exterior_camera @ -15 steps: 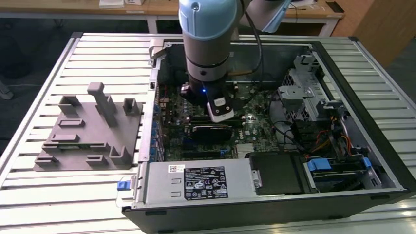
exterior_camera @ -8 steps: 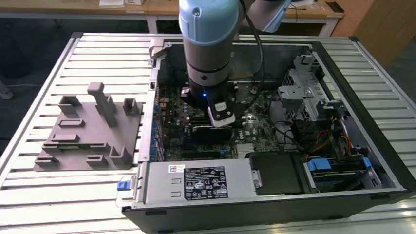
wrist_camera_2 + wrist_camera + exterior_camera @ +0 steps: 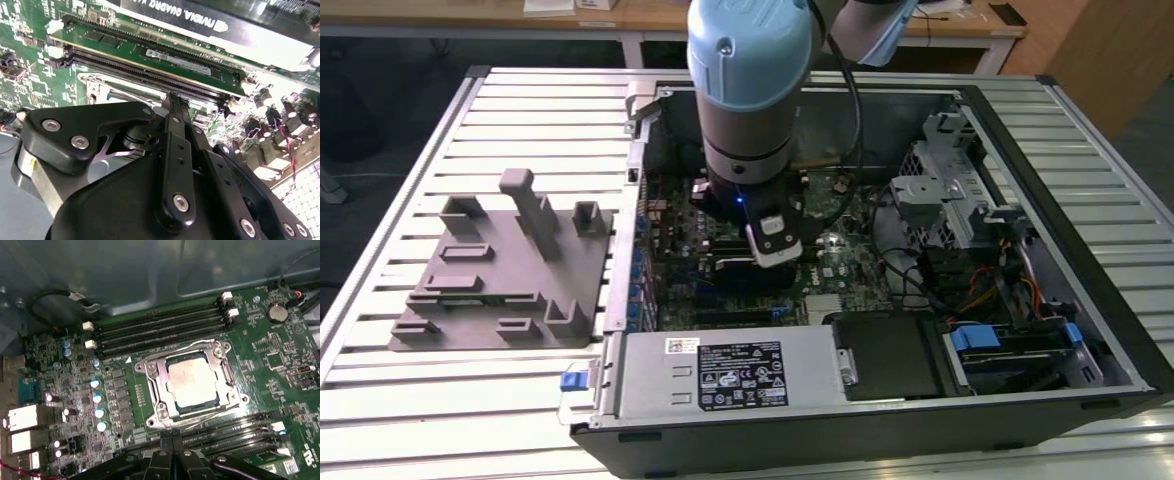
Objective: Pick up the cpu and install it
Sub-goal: 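Install the second cpu locking lever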
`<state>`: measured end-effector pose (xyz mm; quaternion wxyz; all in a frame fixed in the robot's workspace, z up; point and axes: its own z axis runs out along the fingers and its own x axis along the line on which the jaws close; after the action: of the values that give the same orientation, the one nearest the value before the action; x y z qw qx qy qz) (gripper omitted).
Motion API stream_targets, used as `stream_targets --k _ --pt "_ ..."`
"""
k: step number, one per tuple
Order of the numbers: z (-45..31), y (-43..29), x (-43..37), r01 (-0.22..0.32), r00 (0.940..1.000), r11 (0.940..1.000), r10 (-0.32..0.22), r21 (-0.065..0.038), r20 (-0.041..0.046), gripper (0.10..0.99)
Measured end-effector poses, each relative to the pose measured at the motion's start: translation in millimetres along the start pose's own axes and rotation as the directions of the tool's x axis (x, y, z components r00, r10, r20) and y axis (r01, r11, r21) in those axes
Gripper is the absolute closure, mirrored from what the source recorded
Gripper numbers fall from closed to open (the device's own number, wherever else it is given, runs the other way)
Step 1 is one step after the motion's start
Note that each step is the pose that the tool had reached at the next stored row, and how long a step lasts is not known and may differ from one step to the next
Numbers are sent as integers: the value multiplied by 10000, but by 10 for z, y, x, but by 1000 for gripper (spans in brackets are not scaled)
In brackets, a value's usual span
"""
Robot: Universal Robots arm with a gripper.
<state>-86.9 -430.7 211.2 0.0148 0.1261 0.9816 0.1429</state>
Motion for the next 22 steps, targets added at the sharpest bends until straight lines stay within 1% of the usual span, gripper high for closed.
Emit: stream_targets --k 5,11,16,18,22 --pt "19 -6 3 -7 10000 9999 7 -134 -33 980" --pt "73 -30 34 -16 10000 9997 15 -238 -60 980" --pt "106 -32 49 -25 10000 9993 21 -366 -92 980" --pt "117 -34 53 -28 9999 9992 24 -389 -98 980" --pt "147 -44 60 -28 9999 9992 24 -400 -101 980"
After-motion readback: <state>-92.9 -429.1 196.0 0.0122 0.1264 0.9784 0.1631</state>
